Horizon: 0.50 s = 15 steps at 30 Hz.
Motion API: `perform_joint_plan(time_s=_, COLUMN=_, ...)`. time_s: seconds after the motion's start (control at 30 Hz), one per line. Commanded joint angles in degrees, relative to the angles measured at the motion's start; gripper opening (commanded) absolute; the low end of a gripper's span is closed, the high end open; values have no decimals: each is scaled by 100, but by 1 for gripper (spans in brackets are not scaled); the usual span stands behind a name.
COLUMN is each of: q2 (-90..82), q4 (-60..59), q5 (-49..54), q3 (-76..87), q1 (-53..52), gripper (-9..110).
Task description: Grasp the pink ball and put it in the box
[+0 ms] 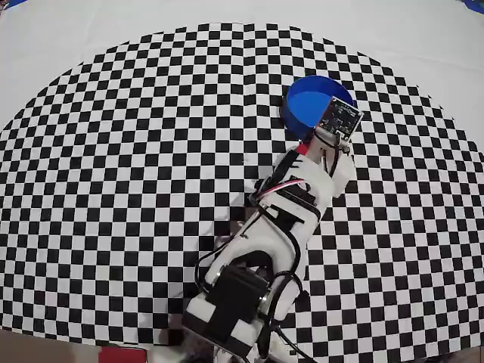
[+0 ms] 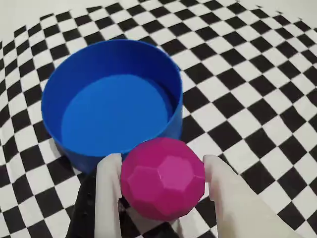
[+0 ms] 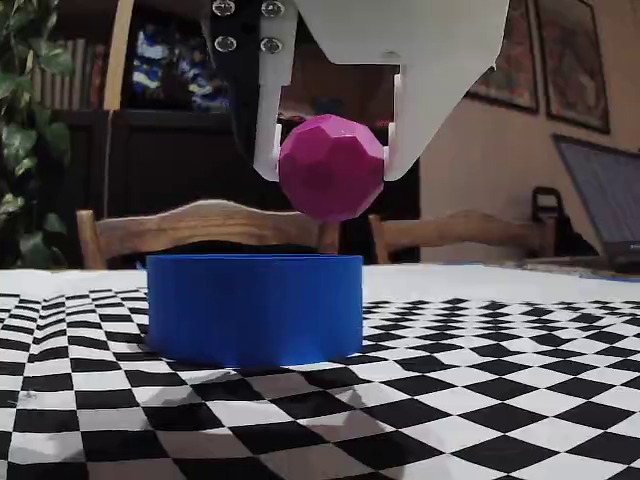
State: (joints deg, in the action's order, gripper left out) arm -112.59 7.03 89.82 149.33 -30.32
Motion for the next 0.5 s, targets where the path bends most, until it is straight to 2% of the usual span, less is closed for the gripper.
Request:
perform_joint_plan(time_s=0.0, q2=-229, q4=26, q5=70, q3=-35, q1=105, gripper=0)
perform_joint_plan(time_s=0.47, q2=-229, q4=26, q5=70, q3=-26, q1=369, gripper=0)
